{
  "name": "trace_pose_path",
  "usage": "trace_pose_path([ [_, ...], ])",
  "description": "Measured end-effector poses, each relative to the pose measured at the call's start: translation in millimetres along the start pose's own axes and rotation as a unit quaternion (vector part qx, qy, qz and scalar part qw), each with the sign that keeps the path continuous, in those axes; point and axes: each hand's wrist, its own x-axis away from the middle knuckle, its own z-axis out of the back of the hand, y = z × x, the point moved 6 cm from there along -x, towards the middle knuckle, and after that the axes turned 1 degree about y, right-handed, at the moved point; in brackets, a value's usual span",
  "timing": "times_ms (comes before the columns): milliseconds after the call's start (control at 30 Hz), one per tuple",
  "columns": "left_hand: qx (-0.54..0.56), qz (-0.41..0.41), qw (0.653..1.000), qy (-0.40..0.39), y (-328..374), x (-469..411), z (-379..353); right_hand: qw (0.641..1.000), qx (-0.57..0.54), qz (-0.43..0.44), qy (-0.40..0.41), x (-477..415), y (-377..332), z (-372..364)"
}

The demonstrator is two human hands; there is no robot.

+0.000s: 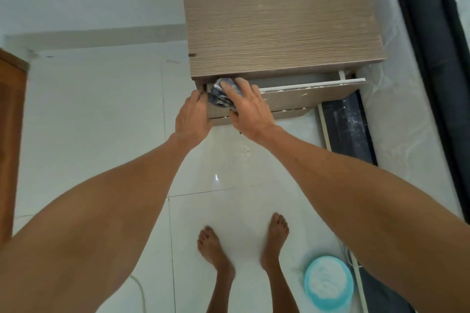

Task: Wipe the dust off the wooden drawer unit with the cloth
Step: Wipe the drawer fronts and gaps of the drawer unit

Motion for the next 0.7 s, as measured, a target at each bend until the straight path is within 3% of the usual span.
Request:
trace_pose_path([
  [167,0.032,0.045,0.998,0.014,-3,-5,1,0.999,0.009,-0.037,-0.005,-14,-13,-21],
  [300,0.005,0.047,0.999,0.013,2,-6,0,0.996,0.084,-0.032,-0.006,-16,-10,-25],
  [500,-0.090,0.013,0.996,0.018,37,-6,-7,0.979,0.203,-0.019,0.006,-6,18,-3],
  [700,-0.123,-0.029,0.992,-0.001,98,-15,-34,0.978,0.207,-0.028,-0.005,10,77,20],
])
